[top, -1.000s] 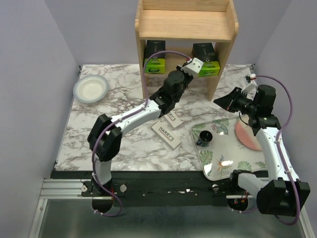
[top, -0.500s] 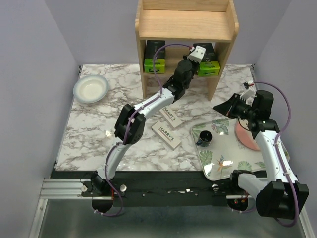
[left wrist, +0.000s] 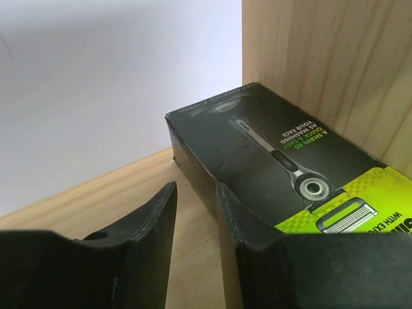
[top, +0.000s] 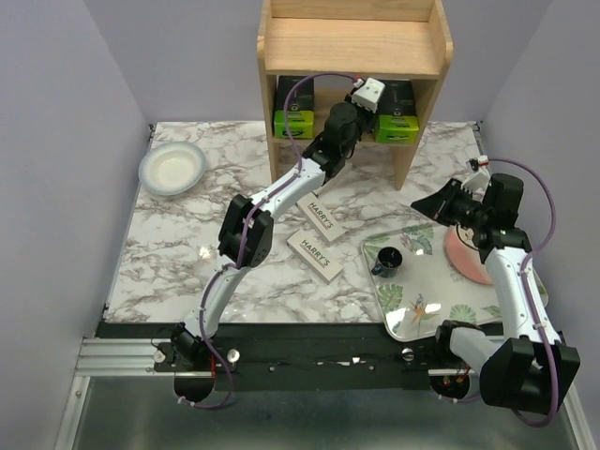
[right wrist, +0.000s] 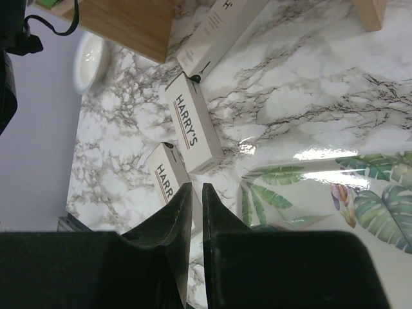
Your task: Place and organize the shaving razors onto the shelf
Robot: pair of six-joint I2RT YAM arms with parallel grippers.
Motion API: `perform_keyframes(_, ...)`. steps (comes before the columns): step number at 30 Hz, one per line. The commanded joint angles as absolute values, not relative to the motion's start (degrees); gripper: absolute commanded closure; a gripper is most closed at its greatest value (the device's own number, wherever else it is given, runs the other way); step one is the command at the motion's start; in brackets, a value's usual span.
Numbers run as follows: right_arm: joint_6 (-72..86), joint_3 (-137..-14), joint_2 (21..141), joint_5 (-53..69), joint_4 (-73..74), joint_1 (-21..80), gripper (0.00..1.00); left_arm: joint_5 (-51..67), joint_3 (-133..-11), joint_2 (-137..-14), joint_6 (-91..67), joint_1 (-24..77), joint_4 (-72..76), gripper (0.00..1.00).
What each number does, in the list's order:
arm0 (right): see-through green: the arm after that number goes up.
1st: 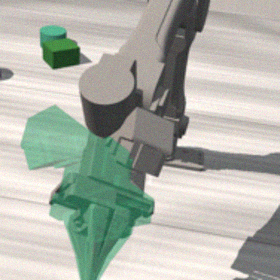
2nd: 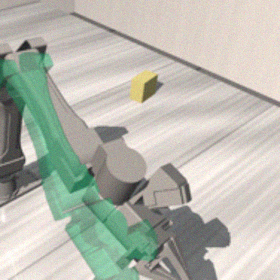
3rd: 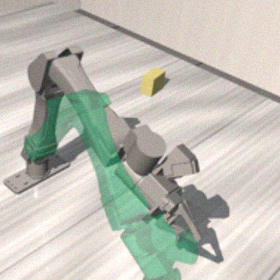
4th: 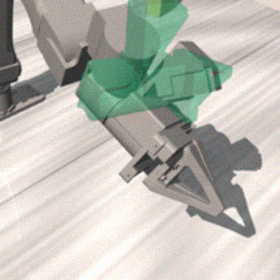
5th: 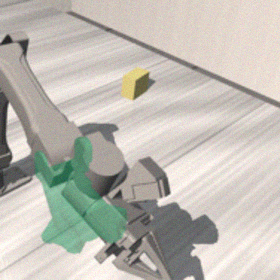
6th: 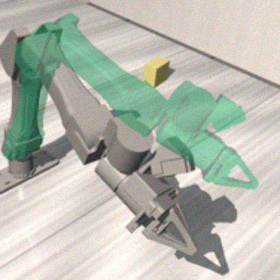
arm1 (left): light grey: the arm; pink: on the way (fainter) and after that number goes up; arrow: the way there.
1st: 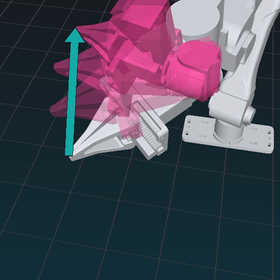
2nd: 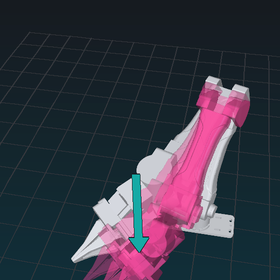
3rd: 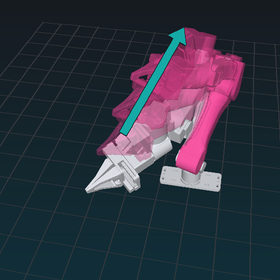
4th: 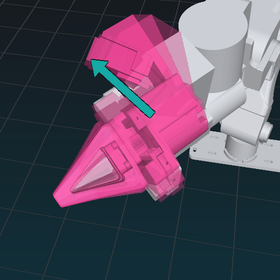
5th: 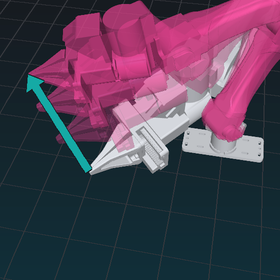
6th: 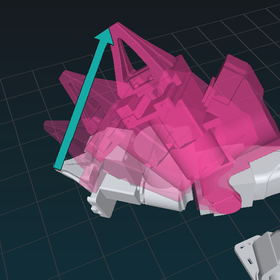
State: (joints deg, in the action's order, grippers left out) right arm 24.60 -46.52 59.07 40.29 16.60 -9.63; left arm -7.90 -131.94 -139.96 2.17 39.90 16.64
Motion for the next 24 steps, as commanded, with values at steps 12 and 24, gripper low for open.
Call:
perform_keyframes(12, 19.78, -48.87, 60.56, 44.03, 15.03, -10.90, 0.65, -19.60, -83.11, -102.07, 3.25, 46.57, 27.60, 0.52)
perform_keyframes(24, -5.00, -54.40, 62.83, 40.36, 29.88, 16.39, 0.42, -6.77, -55.29, -64.00, 0.96, 48.08, -7.28, 0.32)
